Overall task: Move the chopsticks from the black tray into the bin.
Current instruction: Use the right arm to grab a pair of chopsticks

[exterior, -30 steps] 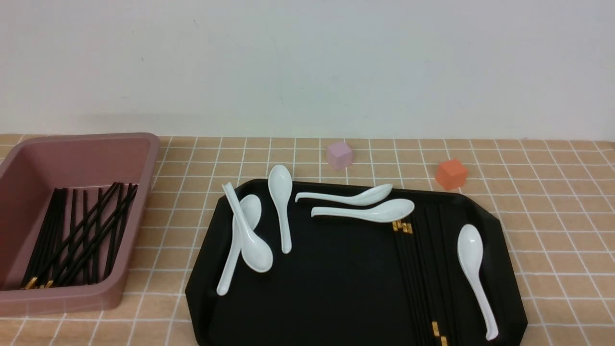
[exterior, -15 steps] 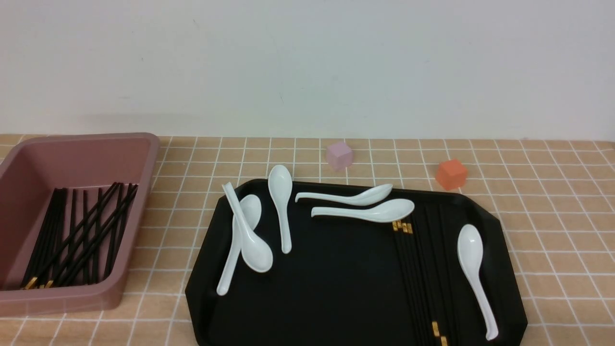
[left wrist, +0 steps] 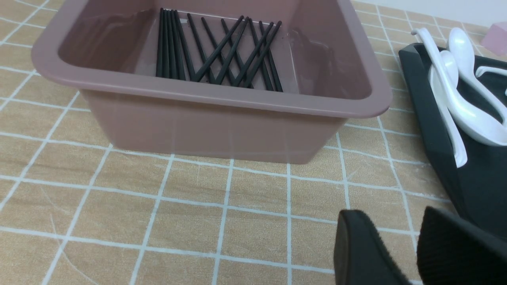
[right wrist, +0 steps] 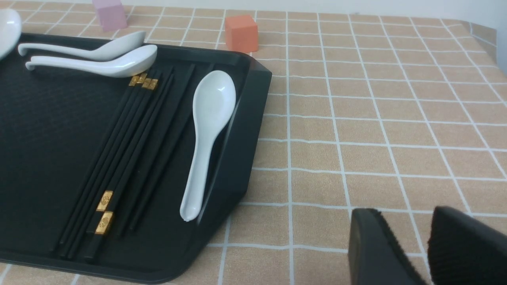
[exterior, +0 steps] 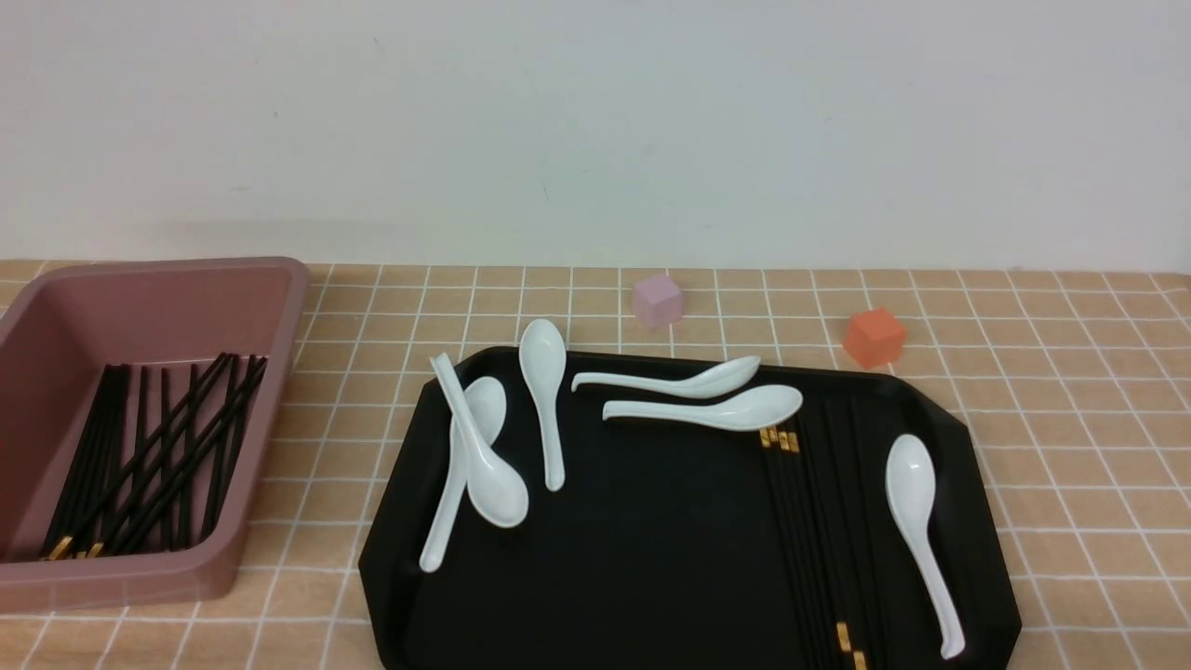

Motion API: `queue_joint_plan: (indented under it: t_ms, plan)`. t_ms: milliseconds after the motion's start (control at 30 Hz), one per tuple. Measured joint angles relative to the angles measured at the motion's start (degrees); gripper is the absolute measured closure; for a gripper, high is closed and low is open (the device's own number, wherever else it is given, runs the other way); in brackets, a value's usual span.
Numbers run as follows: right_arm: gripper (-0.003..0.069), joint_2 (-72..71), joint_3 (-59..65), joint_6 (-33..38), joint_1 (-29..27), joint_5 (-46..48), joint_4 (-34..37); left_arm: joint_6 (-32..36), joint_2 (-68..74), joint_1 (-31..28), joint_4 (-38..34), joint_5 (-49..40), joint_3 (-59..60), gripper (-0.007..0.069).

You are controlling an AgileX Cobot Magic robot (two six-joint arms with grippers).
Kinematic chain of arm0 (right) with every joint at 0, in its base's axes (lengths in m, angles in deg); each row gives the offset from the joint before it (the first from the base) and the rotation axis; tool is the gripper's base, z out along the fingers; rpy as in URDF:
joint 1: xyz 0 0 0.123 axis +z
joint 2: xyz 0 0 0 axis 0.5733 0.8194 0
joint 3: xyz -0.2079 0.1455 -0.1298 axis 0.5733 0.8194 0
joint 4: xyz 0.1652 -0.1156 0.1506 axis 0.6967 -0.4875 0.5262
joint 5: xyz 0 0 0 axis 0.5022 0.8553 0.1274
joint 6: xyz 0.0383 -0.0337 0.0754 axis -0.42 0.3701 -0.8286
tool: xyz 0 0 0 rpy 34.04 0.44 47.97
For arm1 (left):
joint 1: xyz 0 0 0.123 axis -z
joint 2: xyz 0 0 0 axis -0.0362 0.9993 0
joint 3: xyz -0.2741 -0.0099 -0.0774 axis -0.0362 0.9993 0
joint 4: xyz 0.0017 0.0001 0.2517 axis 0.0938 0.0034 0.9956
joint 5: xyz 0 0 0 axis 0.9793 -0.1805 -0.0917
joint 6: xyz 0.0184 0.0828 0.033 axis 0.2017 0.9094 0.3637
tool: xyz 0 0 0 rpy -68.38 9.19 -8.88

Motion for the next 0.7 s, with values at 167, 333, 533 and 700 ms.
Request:
queue_joint_plan:
  t_ms: [167, 333, 533, 700]
  plan:
    - [0.0421, 0.0, 0.0, 0.0, 0.0, 0.0, 0.0, 0.0, 0.0, 0.0, 0.0, 0.0, 0.0, 0.0385]
    - [0.0421, 0.0, 0.0, 0.0, 0.0, -0.1, -1.1, 0.0, 0.0, 0.0, 0.0, 0.0, 0.0, 0.0385]
    - [0.0421, 0.0, 0.3, -4.6, 0.0, -4.5, 0.8, 0.0, 0.0, 0.0, 0.0, 0.0, 0.0, 0.0385]
    - [0.0420, 0.0, 0.3, -24.1, 0.0, -11.5, 21.7, 0.0, 0.0, 0.0, 0.0, 0.0, 0.0, 0.0385]
